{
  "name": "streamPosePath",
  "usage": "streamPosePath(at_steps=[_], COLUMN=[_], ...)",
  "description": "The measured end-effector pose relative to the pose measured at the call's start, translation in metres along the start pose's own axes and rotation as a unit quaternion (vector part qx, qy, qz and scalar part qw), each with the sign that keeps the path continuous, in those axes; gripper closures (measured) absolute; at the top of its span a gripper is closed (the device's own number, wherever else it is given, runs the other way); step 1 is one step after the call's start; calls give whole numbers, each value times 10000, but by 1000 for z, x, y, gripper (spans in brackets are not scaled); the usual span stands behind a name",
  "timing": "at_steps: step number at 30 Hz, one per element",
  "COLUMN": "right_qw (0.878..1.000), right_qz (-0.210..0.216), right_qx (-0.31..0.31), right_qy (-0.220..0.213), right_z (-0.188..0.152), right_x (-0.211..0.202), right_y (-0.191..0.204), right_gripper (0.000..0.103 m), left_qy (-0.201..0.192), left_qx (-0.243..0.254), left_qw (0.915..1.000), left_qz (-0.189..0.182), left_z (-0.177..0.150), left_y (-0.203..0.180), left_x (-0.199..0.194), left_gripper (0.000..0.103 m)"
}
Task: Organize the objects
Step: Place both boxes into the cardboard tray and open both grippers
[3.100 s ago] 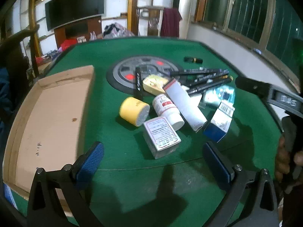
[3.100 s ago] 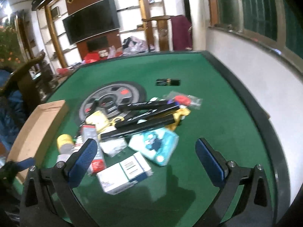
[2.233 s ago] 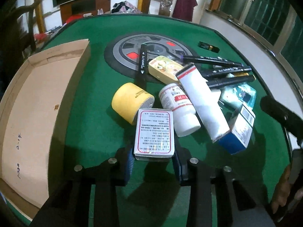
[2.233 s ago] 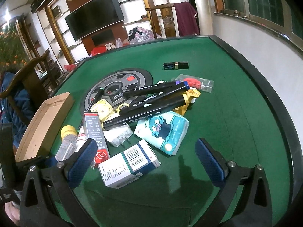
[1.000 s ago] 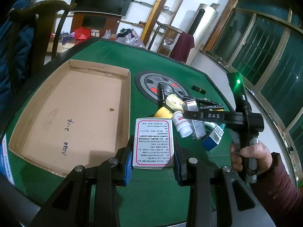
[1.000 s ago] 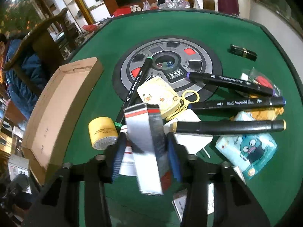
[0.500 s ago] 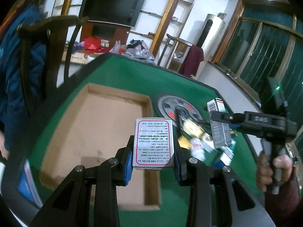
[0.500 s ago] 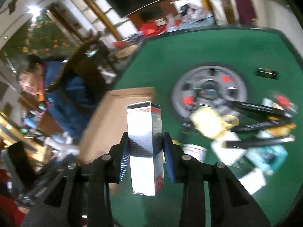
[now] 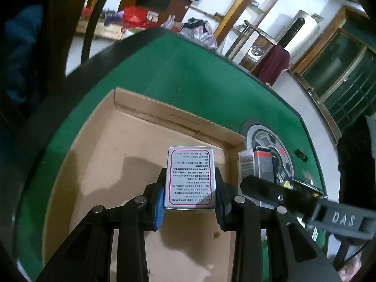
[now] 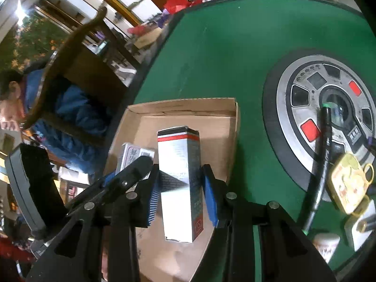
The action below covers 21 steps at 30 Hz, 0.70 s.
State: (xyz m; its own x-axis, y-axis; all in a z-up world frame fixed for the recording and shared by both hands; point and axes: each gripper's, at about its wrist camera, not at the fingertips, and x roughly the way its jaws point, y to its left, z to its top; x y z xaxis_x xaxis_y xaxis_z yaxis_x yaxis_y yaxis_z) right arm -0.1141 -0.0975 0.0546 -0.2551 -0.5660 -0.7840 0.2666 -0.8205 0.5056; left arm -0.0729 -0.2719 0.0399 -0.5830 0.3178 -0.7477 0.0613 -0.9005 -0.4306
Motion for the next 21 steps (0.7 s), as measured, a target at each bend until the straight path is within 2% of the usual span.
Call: streamPosePath(at_steps=[3, 6, 8, 12, 14, 17, 20, 21], right_qw=[10000, 9999, 9998, 9993, 9992, 9983, 9917, 9857], right_qz=[-72, -137, -112, -259, -185, -234, -519, -677], right_qx=[36, 63, 145, 242, 287, 182, -302, -501], right_qy=[25, 26, 40, -120, -206, -496, -1140, -1462], right_z=[5, 10, 11, 15, 15, 12, -1, -11], right_x=[9, 17, 17, 13, 3, -31, -89, -113], right_y=[-4, -4, -9, -16, -19, -21, -20, -21], right_gripper=[71, 68, 68, 67, 67, 67, 66, 57], left_qy=[10, -49, -64, -91, -139, -217, -391, -470], left_qx=[-69, -202, -270, -280, -352, -411, -110, 85], left_qw=[10000, 9998, 9996, 9995, 9992, 9988, 9991, 9988], left_qz=[-16, -29, -68, -66, -105, -140, -94, -93], left_z=[2, 4, 5, 11, 10, 11, 4, -3], left_y=[5, 9, 12, 13, 14, 11, -13, -26], left_x=[10, 12, 12, 7, 0, -17, -43, -54], left_gripper=[73, 68, 50, 49, 49, 49, 47, 45])
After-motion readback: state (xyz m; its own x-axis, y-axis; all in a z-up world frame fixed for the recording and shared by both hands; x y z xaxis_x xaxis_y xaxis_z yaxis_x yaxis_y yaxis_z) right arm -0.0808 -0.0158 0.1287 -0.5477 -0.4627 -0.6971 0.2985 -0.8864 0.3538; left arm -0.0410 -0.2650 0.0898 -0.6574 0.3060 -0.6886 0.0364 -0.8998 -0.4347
